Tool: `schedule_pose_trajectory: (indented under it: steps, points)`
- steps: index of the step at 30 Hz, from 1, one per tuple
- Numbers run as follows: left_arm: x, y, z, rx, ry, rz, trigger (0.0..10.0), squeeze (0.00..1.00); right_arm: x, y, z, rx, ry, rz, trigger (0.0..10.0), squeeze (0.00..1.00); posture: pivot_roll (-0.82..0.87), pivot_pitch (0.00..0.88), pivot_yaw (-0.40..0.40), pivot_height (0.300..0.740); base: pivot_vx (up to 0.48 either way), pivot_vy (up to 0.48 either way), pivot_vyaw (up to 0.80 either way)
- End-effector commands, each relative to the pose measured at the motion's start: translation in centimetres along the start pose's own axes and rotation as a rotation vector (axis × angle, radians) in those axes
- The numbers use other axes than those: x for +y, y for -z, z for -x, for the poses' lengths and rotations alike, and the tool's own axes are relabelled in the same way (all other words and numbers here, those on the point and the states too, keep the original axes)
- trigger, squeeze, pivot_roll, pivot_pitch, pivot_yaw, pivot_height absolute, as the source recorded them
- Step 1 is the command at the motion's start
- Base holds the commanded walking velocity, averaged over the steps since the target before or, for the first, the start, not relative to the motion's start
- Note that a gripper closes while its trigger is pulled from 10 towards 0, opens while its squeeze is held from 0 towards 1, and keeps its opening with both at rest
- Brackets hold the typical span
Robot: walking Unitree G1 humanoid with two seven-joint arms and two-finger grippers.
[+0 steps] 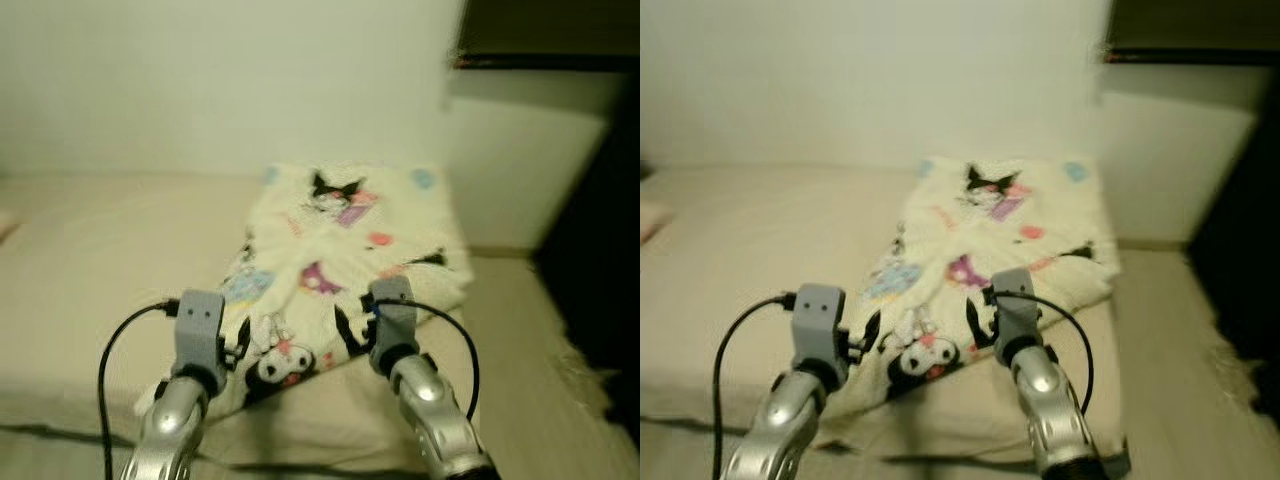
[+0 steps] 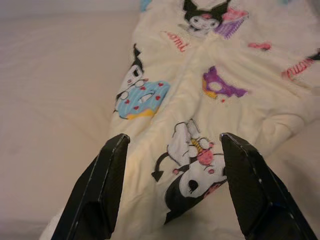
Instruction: Clean up the room
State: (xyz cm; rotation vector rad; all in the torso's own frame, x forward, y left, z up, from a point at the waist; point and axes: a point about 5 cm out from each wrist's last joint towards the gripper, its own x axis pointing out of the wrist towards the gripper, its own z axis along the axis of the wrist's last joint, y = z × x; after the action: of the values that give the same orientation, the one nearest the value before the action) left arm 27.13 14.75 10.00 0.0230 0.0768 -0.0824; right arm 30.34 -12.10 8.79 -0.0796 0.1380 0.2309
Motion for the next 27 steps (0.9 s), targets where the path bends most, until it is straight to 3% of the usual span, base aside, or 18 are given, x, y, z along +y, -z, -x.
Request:
schedule_pose_trajectory:
  steps: [1, 12, 27]
  points:
    - [0.4, 0.7, 0.4, 0.035, -0.008, -0.008, 10.0, 0.00, 0.5, 0.2, 0.0, 0.008, -0.005, -0.045, 10.0, 0.00, -0.06, 0.122, 0.016, 0.740, 0.000, 0.000, 0.00]
    - [-0.3, 0.4, 0.1, 0.029, 0.050, -0.026, 10.0, 0.00, 0.2, 0.0, 0.0, 0.011, 0.025, -0.050, 10.0, 0.00, -0.06, 0.132, 0.026, 0.740, 0.000, 0.000, 0.00]
    - [-0.7, 0.4, 0.2, 0.032, 0.062, -0.067, 10.0, 0.00, 0.0, 0.1, 0.2, 0.015, 0.044, -0.055, 10.0, 0.00, -0.06, 0.136, 0.027, 0.740, 0.000, -0.359, 0.00]
